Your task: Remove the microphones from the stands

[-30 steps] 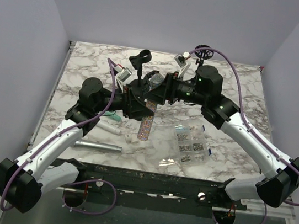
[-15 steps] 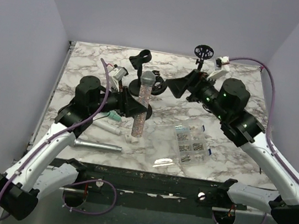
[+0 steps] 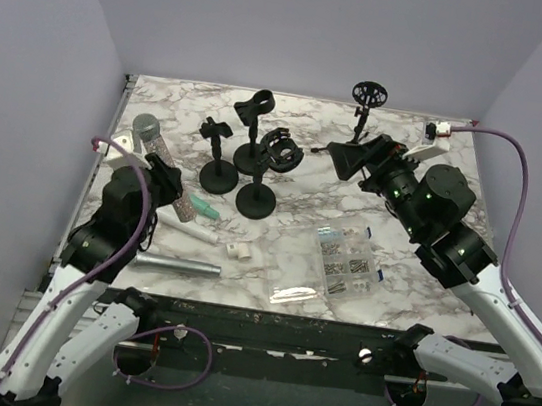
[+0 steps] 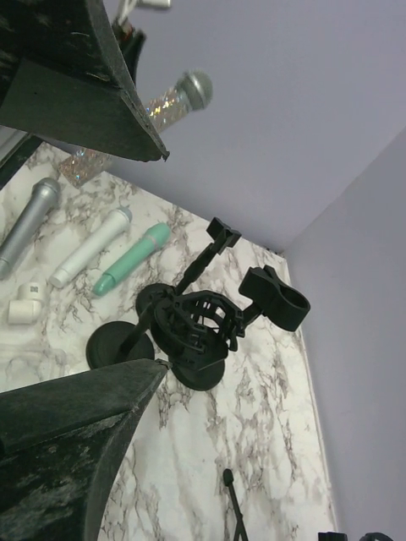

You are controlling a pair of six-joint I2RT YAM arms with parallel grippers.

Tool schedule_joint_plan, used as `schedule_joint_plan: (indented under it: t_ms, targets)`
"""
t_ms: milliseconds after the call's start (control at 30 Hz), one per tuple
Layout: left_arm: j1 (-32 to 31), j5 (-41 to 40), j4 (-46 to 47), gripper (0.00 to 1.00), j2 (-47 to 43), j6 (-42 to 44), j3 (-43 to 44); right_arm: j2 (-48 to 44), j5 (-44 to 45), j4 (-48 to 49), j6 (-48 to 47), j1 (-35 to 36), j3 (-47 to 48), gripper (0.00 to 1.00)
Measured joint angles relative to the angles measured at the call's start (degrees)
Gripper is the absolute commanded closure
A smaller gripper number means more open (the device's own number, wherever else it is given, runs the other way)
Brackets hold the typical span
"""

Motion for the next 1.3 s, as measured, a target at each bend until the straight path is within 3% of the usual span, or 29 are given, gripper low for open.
schedule_joint_plan:
  t_ms: [133,300,600,800,1300]
  targets:
    - [3.8,-4.44,-8.68,1.0,8.63,-9.09,-0.15,0.02,0.26,0.02,0.15,0.0,-0.07,0.0]
    - [13.84,-2.91,-19.19,1.0,16.79,-26.53,-2.91,-0.39,0.92,-0.15,0.13,0.0,-0.33,0.0]
    - [15.63,0.55,-25.03,1.0,20.7,-46.42,-7.96,-2.03,2.47,-0.61,0.11,-0.02,-0.79,0.0]
    - [16.31,1.55,-24.74,0.92,22.27,-51.78,-9.7,-2.14,2.86,-0.61,0.0,0.0,-1.25,0.0]
    - [18.88,3.32,-19.67,0.93,32.09,-54.8,-11.45,-1.18,2.89,-0.61,-0.13,0.0,-1.79,0.0]
